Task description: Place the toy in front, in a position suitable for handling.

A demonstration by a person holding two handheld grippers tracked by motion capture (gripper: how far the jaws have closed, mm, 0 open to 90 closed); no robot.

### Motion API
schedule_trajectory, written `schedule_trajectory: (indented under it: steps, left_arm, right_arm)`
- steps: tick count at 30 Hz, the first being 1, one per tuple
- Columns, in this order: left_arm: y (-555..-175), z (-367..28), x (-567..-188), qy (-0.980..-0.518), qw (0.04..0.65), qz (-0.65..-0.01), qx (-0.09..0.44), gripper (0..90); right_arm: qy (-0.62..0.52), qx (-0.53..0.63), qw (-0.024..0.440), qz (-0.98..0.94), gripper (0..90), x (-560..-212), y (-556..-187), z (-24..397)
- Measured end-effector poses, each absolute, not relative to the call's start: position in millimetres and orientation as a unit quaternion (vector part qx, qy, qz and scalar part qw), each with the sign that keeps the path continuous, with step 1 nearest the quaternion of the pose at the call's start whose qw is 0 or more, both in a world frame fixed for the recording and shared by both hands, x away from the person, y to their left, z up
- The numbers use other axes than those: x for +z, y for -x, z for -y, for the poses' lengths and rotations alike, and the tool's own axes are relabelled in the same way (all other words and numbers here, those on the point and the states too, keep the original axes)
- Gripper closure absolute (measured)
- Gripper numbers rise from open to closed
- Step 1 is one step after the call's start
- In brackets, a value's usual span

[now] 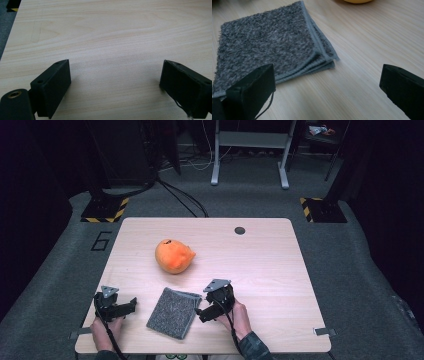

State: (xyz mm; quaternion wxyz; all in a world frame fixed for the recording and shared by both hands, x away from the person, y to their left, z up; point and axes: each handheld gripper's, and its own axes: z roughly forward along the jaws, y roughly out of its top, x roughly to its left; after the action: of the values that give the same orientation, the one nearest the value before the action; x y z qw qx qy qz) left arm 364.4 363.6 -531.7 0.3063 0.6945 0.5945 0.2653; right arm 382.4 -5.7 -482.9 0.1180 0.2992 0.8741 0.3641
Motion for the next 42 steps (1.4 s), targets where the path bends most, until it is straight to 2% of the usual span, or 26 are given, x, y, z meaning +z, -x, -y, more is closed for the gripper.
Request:
schedule_trajectory:
  steps: [11, 22, 35, 40, 41, 42]
  left_arm:
    - [-364.5, -363.6, -531.7, -0.695, 0.306, -0.594, 0.266, 9.3]
    - [-364.5, -363.6, -531.7, -0.695, 0.307, -0.594, 0.266, 9.4]
    - [-364.4, -363.7, -531.7, -0.695, 0.307, -0.594, 0.266, 9.4]
    - [-364.5, -363.7, -531.8, -0.695, 0.307, -0.594, 0.266, 9.4]
    - [-364.4, -363.7, -531.7, -0.695, 0.307, -0.594, 0.266, 9.4]
    - [-364.4, -363.7, -531.7, -0.695, 0.307, -0.594, 0.266, 9.4]
  right_arm:
    - [-0.261, 0.354, 0.094, -0.893, 0.0, -496.0, -380.6, -45.6]
    - [-0.250, 0.335, 0.081, -0.905, 1.4, -511.9, -383.6, -60.5]
    - [-0.245, 0.328, 0.085, -0.908, 24.1, -513.0, -382.1, -57.9]
    - [-0.245, 0.332, 0.084, -0.907, 39.4, -511.5, -380.5, -56.2]
    - [-0.243, 0.334, 0.084, -0.907, 46.7, -511.1, -379.6, -55.3]
    - [-0.243, 0.334, 0.084, -0.907, 46.7, -511.1, -379.6, -55.3]
